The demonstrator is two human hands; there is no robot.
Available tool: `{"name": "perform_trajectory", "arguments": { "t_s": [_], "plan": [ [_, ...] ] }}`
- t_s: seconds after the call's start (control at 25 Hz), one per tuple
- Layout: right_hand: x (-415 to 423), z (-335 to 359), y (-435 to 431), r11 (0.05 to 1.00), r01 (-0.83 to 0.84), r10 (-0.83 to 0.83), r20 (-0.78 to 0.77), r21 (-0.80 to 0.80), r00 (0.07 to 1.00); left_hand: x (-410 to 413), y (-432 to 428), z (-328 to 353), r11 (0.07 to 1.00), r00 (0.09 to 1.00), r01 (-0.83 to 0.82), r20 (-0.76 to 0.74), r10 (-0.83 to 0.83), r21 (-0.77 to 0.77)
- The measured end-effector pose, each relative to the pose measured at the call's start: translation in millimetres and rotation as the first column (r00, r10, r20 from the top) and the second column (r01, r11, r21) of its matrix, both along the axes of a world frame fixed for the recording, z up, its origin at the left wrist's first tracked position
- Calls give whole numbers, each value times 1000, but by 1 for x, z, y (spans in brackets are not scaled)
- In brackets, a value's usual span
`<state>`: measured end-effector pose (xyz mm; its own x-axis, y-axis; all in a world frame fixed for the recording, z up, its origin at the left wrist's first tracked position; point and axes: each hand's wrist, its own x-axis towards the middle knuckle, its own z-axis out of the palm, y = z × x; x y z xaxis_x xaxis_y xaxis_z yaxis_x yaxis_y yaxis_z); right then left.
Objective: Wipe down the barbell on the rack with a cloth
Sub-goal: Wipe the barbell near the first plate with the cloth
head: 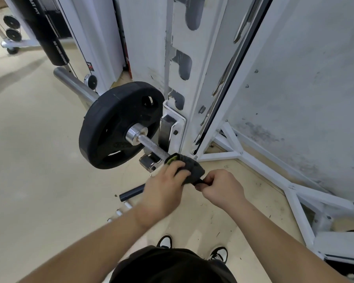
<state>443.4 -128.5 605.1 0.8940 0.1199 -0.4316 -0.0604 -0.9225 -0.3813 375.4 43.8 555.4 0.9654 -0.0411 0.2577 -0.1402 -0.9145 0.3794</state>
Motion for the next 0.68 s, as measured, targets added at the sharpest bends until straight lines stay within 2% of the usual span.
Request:
{"name": "perform_trajectory", "arguments": {
  "t_s": [0.08, 0.16, 0.2, 0.24, 0.36, 0.4, 0.44, 0.48, 0.52, 0.56, 0.6, 0.64, 0.68],
  "plan": [
    [-1, 0, 1, 1000, 3, -3, -4, 5, 1000, 21, 25, 9, 993, 993, -112, 24, 112, 41],
    [-2, 2, 2, 1000, 3, -3, -4, 10, 1000, 24, 13, 10, 958, 958, -288, -3, 288, -12],
    [-2, 2, 2, 1000, 4, -4, 1, 5, 1000, 16, -6, 7, 945, 947, -321, -23, 320, -60],
    [-2, 2, 2, 1000, 0, 0, 7, -5, 1000, 5, -23, 4, 947, 955, -296, -41, 294, -123],
    [-1, 0, 2, 998, -42, 43, 28, -47, 999, -29, -38, -4, 939, 995, -85, -73, 65, -332],
    [-1, 0, 2, 998, -42, 43, 28, -50, 999, -36, -30, -4, 890, 984, -136, -161, 71, -435],
    [-1, 0, 2, 998, -30, 31, 23, -47, 999, -41, -21, -4, 794, 946, -290, -286, 153, -534],
    [-1, 0, 2, 999, -19, 20, 18, -45, 1000, -44, -14, -7, 595, 863, -495, -438, 252, -633],
    [-1, 0, 3, 999, -10, 11, 15, -46, 1000, -43, -7, -11, 295, 742, -670, -597, 305, -682],
    [0, -1, 3, 999, -3, 4, 12, -48, 1000, -39, -2, -11, -39, 639, -740, -719, 273, -672],
    [1, -1, 3, 999, 2, -1, 7, -47, 1000, -31, 0, -11, -292, 594, -727, -783, 185, -621],
    [1, -1, 4, 999, 4, -3, 6, -47, 1000, -19, 0, -9, -449, 607, -688, -791, 76, -570],
    [1, -1, 4, 999, 6, -6, 8, -48, 1000, -9, -7, -4, -532, 639, -652, -769, -2, -540]
  ]
}}
